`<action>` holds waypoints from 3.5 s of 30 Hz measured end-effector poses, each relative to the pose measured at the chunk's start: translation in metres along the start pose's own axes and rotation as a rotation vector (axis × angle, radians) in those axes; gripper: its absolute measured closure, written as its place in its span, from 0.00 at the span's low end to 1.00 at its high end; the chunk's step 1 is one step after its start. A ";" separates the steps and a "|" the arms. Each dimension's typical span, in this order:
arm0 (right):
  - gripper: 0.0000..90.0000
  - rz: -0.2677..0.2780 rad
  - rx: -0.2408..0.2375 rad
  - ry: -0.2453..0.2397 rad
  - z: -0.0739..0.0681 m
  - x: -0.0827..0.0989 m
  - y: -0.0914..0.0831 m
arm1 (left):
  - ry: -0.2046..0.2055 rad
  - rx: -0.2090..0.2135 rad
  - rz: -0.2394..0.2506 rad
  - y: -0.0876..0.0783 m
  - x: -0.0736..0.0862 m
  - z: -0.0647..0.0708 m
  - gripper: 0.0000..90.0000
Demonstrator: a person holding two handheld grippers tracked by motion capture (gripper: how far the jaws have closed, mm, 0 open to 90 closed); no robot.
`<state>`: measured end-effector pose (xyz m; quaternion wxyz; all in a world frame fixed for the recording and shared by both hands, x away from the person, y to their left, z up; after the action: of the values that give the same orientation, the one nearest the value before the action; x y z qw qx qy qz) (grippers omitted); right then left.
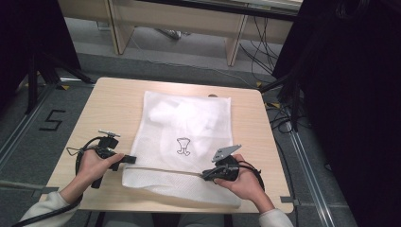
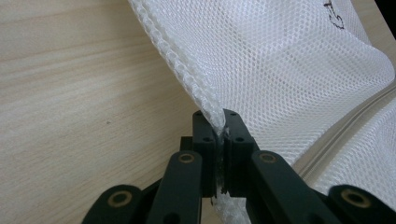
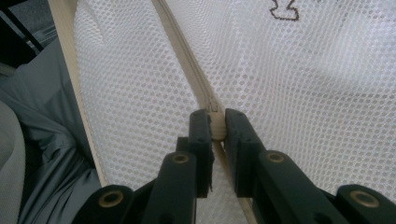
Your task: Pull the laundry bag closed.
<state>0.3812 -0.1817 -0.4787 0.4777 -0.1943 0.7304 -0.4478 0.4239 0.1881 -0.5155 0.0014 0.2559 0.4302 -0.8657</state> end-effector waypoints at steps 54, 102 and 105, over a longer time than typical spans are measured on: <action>0.92 -0.018 0.023 0.037 0.009 0.016 -0.013 | 0.003 -0.010 -0.001 0.000 0.000 0.000 0.94; 0.92 -0.003 0.053 0.091 0.016 0.035 -0.020 | 0.001 -0.009 -0.002 0.001 0.000 -0.001 0.94; 0.92 -0.018 0.055 0.076 0.017 0.036 -0.022 | 0.002 -0.008 0.000 0.001 0.000 0.000 0.94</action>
<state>0.3762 -0.2268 -0.4812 0.4509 -0.1706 0.7334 -0.4792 0.4241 0.1877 -0.5160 0.0021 0.2568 0.4334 -0.8639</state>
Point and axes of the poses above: each handheld gripper's, and its own axes: y roughly forward along the jaws, x roughly out of its underside, z roughly to its right, the point moved 3 cm from there along y, roughly forward along the jaws, and after that the axes turned 6 degrees about -z, right-handed, at the moved point
